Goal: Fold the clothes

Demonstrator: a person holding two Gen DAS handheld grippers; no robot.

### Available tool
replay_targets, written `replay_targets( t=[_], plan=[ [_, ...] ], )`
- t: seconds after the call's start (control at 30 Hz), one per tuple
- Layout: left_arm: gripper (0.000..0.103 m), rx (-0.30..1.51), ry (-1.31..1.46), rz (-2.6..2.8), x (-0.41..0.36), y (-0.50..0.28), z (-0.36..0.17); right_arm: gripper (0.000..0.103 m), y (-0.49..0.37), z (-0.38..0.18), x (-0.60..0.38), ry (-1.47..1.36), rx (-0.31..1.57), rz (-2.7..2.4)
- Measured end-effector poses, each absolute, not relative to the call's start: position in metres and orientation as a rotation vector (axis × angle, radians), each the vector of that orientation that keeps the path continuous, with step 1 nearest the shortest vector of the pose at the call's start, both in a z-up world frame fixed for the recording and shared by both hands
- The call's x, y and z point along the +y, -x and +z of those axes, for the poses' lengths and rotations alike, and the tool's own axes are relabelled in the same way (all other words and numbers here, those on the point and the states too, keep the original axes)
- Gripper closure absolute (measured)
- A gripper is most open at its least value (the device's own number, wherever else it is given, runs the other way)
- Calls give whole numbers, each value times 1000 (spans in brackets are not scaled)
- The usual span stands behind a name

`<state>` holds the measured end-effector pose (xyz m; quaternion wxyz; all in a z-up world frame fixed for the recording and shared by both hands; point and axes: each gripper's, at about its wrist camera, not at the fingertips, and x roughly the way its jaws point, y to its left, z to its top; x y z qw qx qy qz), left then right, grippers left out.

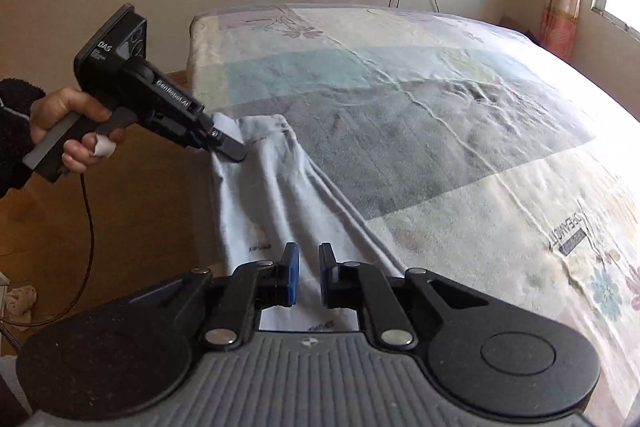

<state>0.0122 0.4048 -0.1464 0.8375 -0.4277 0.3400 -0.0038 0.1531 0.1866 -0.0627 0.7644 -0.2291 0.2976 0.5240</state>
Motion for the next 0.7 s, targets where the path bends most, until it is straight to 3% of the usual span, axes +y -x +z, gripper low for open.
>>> replay_targets(
  t=[0.47,0.53,0.7],
  plan=[
    [94,716,856,-43,406,-12,-148,89,-191,-110,251,591,687,1163],
    [94,722,843,-41,406,-12,-146,99,-190,-110,252,593,682,1155],
    [94,734,809,-36,405,-12,-142,102,-193,-106,254,600,627,1067]
  ],
)
